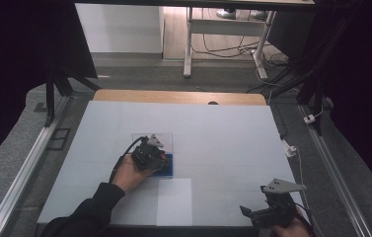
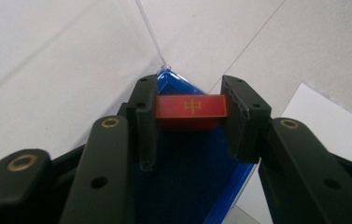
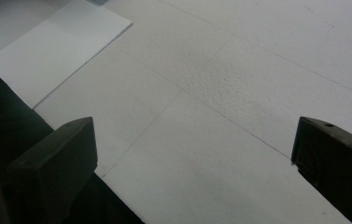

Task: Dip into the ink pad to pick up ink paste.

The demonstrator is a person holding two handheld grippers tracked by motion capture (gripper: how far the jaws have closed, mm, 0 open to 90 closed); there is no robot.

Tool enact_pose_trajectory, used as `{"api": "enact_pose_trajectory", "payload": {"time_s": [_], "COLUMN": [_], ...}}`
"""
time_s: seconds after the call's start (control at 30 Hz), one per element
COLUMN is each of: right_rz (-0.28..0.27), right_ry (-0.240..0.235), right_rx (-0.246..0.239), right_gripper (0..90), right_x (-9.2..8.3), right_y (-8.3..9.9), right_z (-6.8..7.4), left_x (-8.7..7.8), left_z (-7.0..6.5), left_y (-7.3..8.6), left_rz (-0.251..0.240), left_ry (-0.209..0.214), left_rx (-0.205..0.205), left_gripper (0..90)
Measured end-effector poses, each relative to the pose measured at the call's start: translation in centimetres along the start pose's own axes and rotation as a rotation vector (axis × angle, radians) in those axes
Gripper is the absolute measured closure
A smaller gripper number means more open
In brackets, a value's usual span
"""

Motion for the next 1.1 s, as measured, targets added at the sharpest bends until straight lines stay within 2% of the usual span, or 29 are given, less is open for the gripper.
{"api": "enact_pose_trajectory", "payload": {"time_s": [0.17, 0.33, 0.5, 0.7, 0.8, 0.83, 0.97, 1.1], "right_rz": [-0.001, -0.002, -0.009, -0.010, -0.011, -0.010, -0.008, -0.007], "right_ry": [0.000, -0.001, -0.003, -0.003, -0.004, -0.004, -0.004, -0.003], "right_rx": [-0.002, -0.002, -0.004, -0.004, -0.004, -0.003, -0.006, -0.005], "right_gripper": [0.1, 0.1, 0.1, 0.1, 0.1, 0.1, 0.1, 0.0], "right_x": [0.0, 0.0, -0.1, -0.1, -0.1, -0.1, -0.1, -0.1], "right_y": [0.0, 0.0, 0.0, 0.0, 0.0, 0.0, 0.0, 0.0], "right_z": [0.0, 0.1, 0.0, 0.0, 0.0, 0.0, 0.0, 0.1], "left_x": [0.0, -0.1, -1.2, -2.2, -3.1, -3.4, -4.5, -5.1], "left_z": [-0.3, -0.1, -0.1, 0.1, 0.4, 0.6, 1.2, 1.7], "left_y": [-0.1, -0.2, -0.6, -0.2, 0.1, 0.2, 0.7, 1.3], "left_rz": [0.001, -0.014, -0.046, -0.034, -0.036, -0.041, -0.054, -0.043], "left_ry": [-0.030, -0.023, -0.015, -0.014, -0.028, -0.033, -0.011, -0.014], "left_rx": [0.023, 0.009, 0.001, 0.010, 0.009, 0.004, -0.030, -0.043], "left_gripper": [58.4, 58.2, 58.2, 58.2, 58.2, 58.2, 58.1, 58.1]}}
Point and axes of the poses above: each handheld gripper's, and its own axes: x roughly forward along the jaws, y roughly out of its underside, z roughly to its left, the point moved 7 cm from there along x, roughly forward along the jaws, and after that the axes turned 3 degrees about z, right-handed, at the moved point
